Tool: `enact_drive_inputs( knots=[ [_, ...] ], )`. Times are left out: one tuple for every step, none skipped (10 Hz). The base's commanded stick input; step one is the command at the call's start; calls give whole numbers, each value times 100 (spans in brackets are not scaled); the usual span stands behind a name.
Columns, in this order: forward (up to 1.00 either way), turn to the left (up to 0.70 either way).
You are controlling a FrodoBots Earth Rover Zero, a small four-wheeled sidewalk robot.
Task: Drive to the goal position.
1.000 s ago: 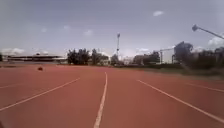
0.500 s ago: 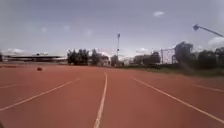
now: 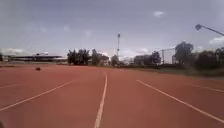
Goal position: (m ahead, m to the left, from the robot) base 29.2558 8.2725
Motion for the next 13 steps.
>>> enact_drive_inputs(
  knots=[
    [45, 0],
    [45, 0],
    [45, 0],
    [45, 0],
    [45, 0],
    [45, 0],
    [45, 0],
    [45, 0],
    [45, 0],
    [45, 0],
    [45, 0],
    [45, 0],
    [45, 0]
  ],
)
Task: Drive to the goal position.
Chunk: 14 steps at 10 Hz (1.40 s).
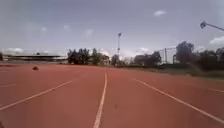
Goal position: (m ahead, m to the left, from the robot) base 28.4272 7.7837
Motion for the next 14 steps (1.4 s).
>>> enact_drive_inputs(
  knots=[
    [45, 0],
    [45, 0],
    [45, 0],
    [45, 0],
    [45, 0],
    [45, 0],
    [45, 0],
    [45, 0],
    [45, 0],
    [45, 0],
    [45, 0],
    [45, 0],
    [45, 0],
    [45, 0]
  ],
)
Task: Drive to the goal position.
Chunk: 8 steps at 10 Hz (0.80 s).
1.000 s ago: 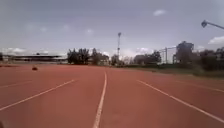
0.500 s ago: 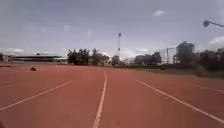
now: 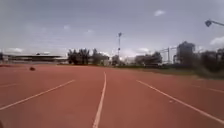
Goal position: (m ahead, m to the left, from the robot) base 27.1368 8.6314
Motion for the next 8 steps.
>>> enact_drive_inputs(
  knots=[
    [45, 0],
    [45, 0],
    [45, 0],
    [45, 0],
    [45, 0],
    [45, 0],
    [45, 0],
    [45, 0]
  ],
)
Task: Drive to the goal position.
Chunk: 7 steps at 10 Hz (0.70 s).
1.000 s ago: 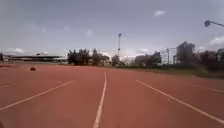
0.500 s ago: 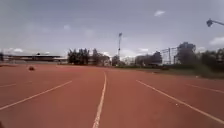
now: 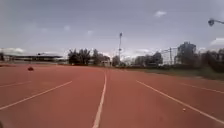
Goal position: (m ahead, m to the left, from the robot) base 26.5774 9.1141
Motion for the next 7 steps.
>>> enact_drive_inputs(
  knots=[
    [45, 0],
    [45, 0],
    [45, 0],
    [45, 0],
    [45, 0],
    [45, 0],
    [45, 0]
  ],
)
